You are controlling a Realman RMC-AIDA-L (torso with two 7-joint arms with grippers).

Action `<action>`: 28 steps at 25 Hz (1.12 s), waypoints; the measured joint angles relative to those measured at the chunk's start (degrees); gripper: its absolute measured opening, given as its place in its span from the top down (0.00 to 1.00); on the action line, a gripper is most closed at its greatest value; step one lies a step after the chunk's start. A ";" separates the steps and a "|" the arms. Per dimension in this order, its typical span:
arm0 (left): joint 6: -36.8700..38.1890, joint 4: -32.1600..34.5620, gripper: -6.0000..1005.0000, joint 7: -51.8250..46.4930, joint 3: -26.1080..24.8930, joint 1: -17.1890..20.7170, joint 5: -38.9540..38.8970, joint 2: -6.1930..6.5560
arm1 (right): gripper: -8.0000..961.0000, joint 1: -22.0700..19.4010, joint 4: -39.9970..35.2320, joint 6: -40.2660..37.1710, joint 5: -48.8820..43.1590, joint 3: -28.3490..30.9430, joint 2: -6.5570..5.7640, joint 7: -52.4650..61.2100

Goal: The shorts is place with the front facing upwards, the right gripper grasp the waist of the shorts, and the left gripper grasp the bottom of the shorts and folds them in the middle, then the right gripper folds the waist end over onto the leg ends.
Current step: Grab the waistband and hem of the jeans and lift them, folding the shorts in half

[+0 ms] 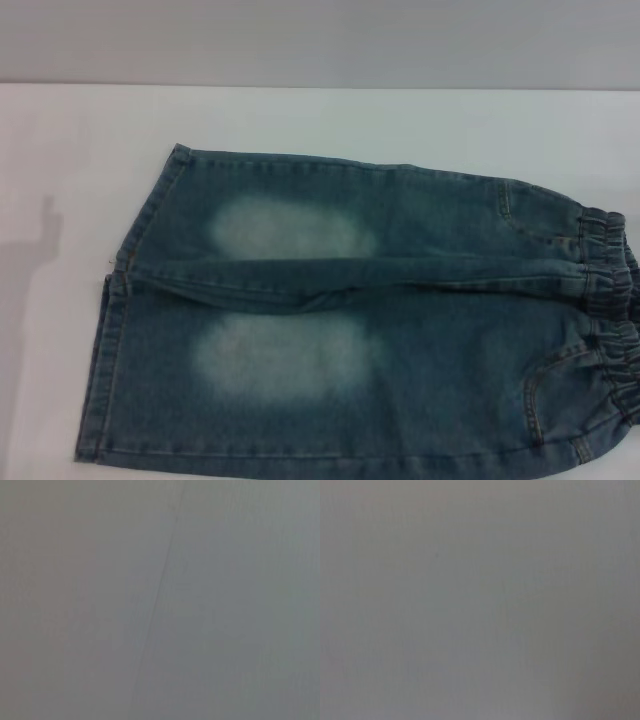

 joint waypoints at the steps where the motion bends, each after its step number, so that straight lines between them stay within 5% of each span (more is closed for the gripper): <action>1: 0.23 0.04 0.33 0.00 0.07 0.09 0.00 -0.01 | 0.29 0.00 -0.02 0.02 0.00 0.00 0.00 0.03; 18: 0.15 0.28 0.33 -2.11 1.52 0.11 -0.01 -0.09 | 0.29 -0.34 0.30 1.61 0.02 -0.05 0.20 0.03; 24: -0.49 -0.73 0.33 -7.87 5.53 -0.56 0.80 0.85 | 0.29 -0.35 0.27 1.70 0.06 -1.51 0.18 0.03; 28: -0.78 -5.35 0.34 -18.88 6.41 -3.57 11.07 2.76 | 0.29 -0.55 1.35 1.96 0.34 -1.21 -0.02 -0.29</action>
